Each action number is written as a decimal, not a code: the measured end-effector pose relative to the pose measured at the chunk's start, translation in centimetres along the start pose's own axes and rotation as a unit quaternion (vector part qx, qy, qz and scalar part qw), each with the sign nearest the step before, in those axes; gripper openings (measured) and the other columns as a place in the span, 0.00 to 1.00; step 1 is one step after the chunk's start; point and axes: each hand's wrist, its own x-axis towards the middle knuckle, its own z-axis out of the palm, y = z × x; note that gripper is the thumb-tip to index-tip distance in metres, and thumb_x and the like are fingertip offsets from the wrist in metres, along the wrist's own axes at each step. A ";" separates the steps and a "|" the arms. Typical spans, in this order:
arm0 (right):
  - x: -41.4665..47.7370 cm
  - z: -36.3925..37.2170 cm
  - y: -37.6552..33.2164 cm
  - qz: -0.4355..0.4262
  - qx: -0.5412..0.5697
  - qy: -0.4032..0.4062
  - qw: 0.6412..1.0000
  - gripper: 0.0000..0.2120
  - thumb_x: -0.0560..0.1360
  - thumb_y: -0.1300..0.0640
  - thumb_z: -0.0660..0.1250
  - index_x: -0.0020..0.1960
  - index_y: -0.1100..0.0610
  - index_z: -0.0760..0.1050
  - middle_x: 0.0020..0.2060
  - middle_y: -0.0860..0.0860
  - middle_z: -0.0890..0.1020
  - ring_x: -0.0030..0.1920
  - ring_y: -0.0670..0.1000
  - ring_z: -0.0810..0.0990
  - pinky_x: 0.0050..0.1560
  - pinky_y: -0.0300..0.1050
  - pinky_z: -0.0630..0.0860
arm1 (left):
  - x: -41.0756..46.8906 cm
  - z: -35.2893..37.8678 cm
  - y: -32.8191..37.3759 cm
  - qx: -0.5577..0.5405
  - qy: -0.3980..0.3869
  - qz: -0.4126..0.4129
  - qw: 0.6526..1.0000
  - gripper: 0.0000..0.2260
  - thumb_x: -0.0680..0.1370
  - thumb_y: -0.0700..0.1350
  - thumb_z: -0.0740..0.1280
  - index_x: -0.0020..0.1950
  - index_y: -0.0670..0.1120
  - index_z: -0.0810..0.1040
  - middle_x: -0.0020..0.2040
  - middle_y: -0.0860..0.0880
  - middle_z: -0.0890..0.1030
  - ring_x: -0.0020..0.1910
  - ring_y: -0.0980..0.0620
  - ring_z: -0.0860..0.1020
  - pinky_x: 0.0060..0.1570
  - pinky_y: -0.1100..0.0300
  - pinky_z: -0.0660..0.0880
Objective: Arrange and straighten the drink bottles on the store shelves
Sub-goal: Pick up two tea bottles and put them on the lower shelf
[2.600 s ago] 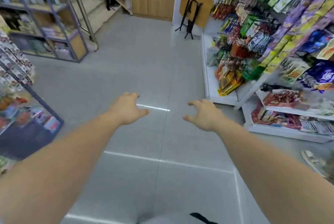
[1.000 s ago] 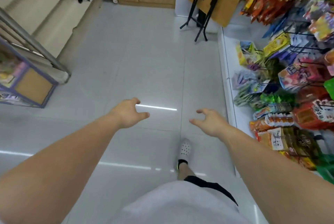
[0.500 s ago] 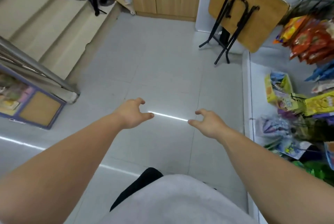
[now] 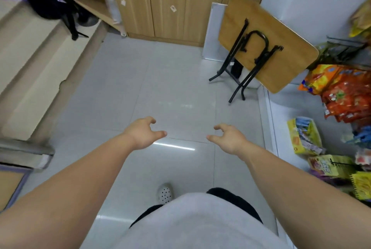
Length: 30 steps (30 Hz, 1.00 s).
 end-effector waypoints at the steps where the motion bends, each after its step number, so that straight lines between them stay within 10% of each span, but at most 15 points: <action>1: 1.6 -0.8 -1.4 -0.002 0.005 -0.002 1.000 0.31 0.77 0.38 0.68 0.75 0.49 0.68 0.75 0.54 0.68 0.71 0.56 0.71 0.68 0.50 0.71 | 1.8 -1.5 0.5 -0.004 0.001 -0.002 1.000 0.33 0.75 0.64 0.71 0.76 0.51 0.69 0.74 0.44 0.72 0.69 0.43 0.74 0.68 0.49 0.71; 30: 55.2 -30.5 -28.9 -0.086 -0.011 -0.060 0.994 0.30 0.77 0.40 0.69 0.75 0.51 0.69 0.73 0.54 0.71 0.67 0.54 0.75 0.60 0.44 0.71 | 50.1 -31.1 19.1 -0.158 0.071 -0.089 0.981 0.31 0.76 0.62 0.71 0.75 0.50 0.70 0.74 0.44 0.72 0.68 0.44 0.74 0.67 0.49 0.72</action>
